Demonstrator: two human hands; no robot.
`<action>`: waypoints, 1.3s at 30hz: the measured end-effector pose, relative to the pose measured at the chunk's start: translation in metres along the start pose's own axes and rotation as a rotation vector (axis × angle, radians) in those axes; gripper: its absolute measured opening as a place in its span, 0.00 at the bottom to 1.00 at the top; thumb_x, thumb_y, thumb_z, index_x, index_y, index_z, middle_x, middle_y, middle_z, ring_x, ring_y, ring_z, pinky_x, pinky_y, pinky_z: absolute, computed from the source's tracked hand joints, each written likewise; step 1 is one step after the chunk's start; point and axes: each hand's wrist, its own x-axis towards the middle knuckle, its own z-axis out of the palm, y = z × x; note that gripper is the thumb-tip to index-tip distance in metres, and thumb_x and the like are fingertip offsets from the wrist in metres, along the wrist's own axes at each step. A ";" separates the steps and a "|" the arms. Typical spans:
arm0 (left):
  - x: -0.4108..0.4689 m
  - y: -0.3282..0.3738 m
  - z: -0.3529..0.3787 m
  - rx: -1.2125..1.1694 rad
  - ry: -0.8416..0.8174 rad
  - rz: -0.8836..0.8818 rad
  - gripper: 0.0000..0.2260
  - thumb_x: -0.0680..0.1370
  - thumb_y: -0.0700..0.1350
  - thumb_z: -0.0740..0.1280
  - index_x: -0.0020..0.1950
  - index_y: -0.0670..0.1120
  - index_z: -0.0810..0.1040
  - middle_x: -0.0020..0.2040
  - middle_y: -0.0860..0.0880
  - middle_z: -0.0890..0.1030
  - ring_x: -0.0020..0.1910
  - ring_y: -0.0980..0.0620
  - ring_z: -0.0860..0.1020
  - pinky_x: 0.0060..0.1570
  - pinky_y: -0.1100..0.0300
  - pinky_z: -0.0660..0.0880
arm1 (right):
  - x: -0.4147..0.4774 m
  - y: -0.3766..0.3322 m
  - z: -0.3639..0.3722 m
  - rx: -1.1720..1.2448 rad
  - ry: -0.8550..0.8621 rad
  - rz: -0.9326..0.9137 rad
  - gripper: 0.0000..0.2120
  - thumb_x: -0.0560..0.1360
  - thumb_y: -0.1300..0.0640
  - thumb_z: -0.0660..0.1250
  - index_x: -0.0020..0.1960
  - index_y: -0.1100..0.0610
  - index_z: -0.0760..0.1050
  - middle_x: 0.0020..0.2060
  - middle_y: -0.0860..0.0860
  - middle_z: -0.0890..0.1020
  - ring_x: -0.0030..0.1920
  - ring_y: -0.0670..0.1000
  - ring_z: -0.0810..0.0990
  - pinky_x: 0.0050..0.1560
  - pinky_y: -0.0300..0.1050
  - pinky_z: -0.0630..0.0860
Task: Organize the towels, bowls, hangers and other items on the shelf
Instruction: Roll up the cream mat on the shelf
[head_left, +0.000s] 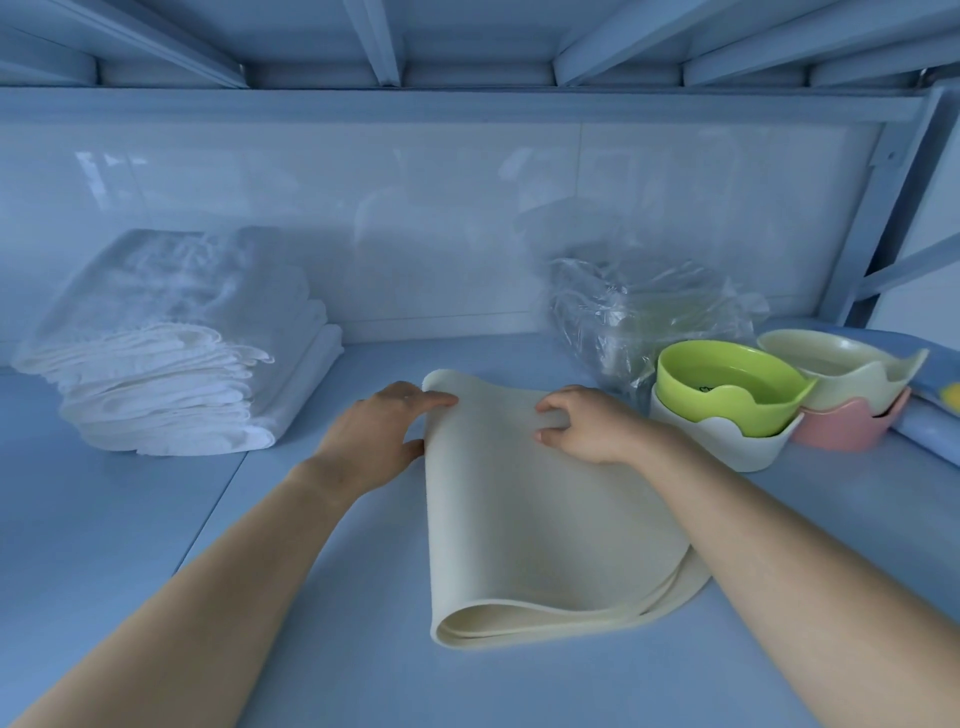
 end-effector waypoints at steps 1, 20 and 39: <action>0.000 0.000 0.000 -0.003 -0.010 -0.021 0.23 0.76 0.48 0.65 0.68 0.65 0.65 0.60 0.54 0.74 0.51 0.49 0.76 0.53 0.54 0.74 | 0.000 0.000 0.000 -0.002 0.002 0.010 0.25 0.74 0.44 0.65 0.68 0.51 0.68 0.68 0.50 0.68 0.67 0.50 0.68 0.64 0.41 0.64; 0.011 0.034 -0.002 -0.497 0.025 -0.286 0.21 0.74 0.41 0.64 0.66 0.55 0.73 0.56 0.51 0.76 0.50 0.54 0.75 0.42 0.65 0.69 | -0.003 0.001 0.001 0.036 -0.010 0.060 0.26 0.74 0.42 0.65 0.68 0.49 0.68 0.69 0.46 0.70 0.67 0.49 0.69 0.64 0.40 0.66; 0.091 0.025 -0.004 -0.515 0.372 -0.087 0.21 0.71 0.32 0.62 0.58 0.52 0.80 0.58 0.50 0.79 0.53 0.48 0.77 0.52 0.68 0.69 | 0.019 -0.008 -0.035 -0.082 0.115 -0.030 0.26 0.75 0.46 0.64 0.71 0.51 0.65 0.72 0.46 0.65 0.72 0.49 0.63 0.71 0.41 0.60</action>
